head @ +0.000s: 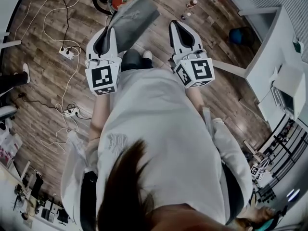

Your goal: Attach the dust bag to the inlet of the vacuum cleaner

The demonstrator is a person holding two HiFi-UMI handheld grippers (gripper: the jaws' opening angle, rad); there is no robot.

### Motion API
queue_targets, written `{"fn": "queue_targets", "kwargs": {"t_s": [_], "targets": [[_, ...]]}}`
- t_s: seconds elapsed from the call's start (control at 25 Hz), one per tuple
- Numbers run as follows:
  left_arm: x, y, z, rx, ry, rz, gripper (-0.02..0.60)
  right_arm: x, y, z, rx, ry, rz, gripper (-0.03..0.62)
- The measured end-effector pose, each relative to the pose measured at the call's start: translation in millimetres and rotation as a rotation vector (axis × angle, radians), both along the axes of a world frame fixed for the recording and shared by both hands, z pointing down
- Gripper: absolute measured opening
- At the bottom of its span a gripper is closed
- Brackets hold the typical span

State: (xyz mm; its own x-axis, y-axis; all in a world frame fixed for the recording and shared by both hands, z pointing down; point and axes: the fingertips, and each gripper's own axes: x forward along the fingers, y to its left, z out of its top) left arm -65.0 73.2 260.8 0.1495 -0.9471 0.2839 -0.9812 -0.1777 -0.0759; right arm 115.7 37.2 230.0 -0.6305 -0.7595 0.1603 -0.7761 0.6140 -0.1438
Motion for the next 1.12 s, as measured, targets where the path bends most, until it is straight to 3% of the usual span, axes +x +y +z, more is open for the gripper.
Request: {"fn": "queue_targets", "kwargs": {"t_s": [0.28,0.84,1.12], "targets": [[-8,-26,10,-0.028,-0.028,0.048,0.04,3,-24,6,-0.021,0.013,0.063,0.003],[-79,-125,16,-0.06,-0.028,0.181,0.04,-57,-98,3,-0.048,0.011,0.195,0.003],[-77,-141,24,-0.06,-0.076,0.268,0.04,-63,-108,5,-0.046,0.013,0.243,0.003]]}}
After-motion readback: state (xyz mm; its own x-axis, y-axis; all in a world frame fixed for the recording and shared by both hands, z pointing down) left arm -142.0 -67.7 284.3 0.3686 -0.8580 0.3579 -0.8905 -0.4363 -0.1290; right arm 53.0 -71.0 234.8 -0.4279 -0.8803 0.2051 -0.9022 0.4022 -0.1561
